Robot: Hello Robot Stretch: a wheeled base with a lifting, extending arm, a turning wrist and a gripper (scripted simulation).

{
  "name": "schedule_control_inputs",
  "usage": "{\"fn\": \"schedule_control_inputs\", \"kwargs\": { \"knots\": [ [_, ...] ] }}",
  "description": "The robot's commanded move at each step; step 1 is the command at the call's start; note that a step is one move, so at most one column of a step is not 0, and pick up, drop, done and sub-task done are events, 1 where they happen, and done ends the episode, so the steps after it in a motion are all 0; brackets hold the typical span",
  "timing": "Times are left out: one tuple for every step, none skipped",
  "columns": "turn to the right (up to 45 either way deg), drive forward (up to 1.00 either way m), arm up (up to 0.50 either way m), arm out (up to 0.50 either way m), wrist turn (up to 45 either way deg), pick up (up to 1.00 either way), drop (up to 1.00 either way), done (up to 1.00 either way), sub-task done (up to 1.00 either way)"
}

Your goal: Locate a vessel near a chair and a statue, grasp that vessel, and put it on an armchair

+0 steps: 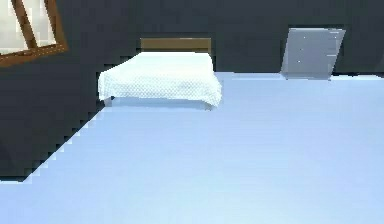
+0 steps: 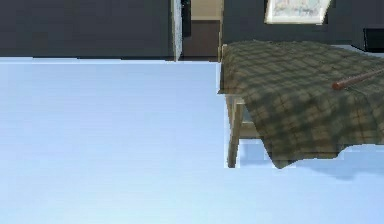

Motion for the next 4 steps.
{"fn": "schedule_control_inputs", "kwargs": {
  "knots": [
    [-45.0, 0.00, 0.00, 0.00, 0.0, 0.00, 0.00, 0.00, 0.00],
    [-27.0, 0.00, 0.00, 0.00, 0.0, 0.00, 0.00, 0.00, 0.00],
    [0.0, 0.50, 0.00, 0.00, 0.0, 0.00, 0.00, 0.00, 0.00],
    [-12.0, 0.00, 0.00, 0.00, 0.0, 0.00, 0.00, 0.00, 0.00]
  ]
}}
